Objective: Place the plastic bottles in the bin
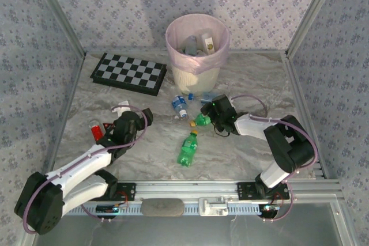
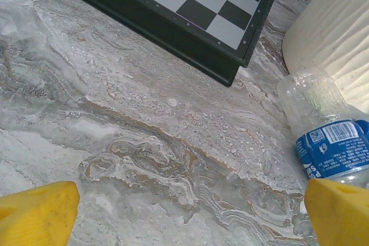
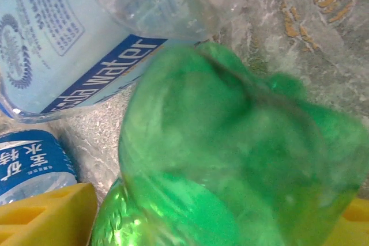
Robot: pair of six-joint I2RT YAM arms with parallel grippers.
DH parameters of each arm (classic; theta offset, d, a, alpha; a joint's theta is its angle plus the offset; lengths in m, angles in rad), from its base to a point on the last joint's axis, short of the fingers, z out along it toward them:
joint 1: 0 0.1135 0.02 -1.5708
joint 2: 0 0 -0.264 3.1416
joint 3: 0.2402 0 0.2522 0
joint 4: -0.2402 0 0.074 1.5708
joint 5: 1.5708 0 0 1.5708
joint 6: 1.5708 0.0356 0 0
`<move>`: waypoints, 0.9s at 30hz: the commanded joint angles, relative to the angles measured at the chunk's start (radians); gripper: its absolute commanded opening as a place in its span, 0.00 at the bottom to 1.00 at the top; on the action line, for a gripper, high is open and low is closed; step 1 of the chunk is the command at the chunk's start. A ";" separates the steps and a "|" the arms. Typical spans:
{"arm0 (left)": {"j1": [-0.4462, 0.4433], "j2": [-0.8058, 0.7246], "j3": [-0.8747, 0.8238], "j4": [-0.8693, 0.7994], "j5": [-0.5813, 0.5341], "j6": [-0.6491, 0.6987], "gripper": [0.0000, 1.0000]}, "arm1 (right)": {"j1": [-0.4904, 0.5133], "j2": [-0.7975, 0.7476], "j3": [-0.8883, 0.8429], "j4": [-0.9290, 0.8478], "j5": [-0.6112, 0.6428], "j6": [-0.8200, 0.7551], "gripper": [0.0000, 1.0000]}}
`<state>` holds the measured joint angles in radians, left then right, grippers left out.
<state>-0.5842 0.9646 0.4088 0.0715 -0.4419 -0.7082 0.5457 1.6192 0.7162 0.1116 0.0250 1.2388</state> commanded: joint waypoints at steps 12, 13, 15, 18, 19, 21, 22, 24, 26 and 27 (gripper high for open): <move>-0.003 0.057 0.015 0.053 0.024 -0.042 1.00 | 0.005 0.126 -0.048 0.249 -0.045 0.050 0.54; -0.006 0.056 0.015 0.053 0.024 -0.041 1.00 | 0.004 0.124 -0.051 0.255 -0.045 0.050 0.53; -0.008 0.057 0.016 0.053 0.023 -0.041 1.00 | 0.005 0.116 -0.058 0.274 -0.044 0.040 0.52; -0.008 0.061 0.021 0.053 0.020 -0.041 1.00 | 0.015 0.075 -0.057 0.266 -0.015 -0.014 0.50; -0.007 0.063 0.024 0.053 0.020 -0.040 1.00 | 0.019 0.055 -0.053 0.254 -0.004 -0.039 0.49; -0.009 0.070 0.030 0.053 0.019 -0.040 1.00 | 0.020 0.015 -0.047 0.233 0.014 -0.084 0.49; -0.008 0.074 0.035 0.054 0.020 -0.039 1.00 | 0.020 -0.011 -0.044 0.217 0.024 -0.109 0.48; -0.008 0.083 0.040 0.057 0.021 -0.037 1.00 | 0.021 -0.059 -0.039 0.190 0.051 -0.163 0.48; -0.008 0.092 0.048 0.060 0.022 -0.037 1.00 | 0.017 -0.117 -0.030 0.152 0.083 -0.232 0.46; -0.008 0.094 0.049 0.063 0.025 -0.036 1.00 | 0.015 -0.142 -0.023 0.131 0.093 -0.265 0.46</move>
<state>-0.5854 1.0515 0.4179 0.1085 -0.4301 -0.7353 0.5632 1.5543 0.6701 0.2253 0.0559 1.1049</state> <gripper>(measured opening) 0.997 0.586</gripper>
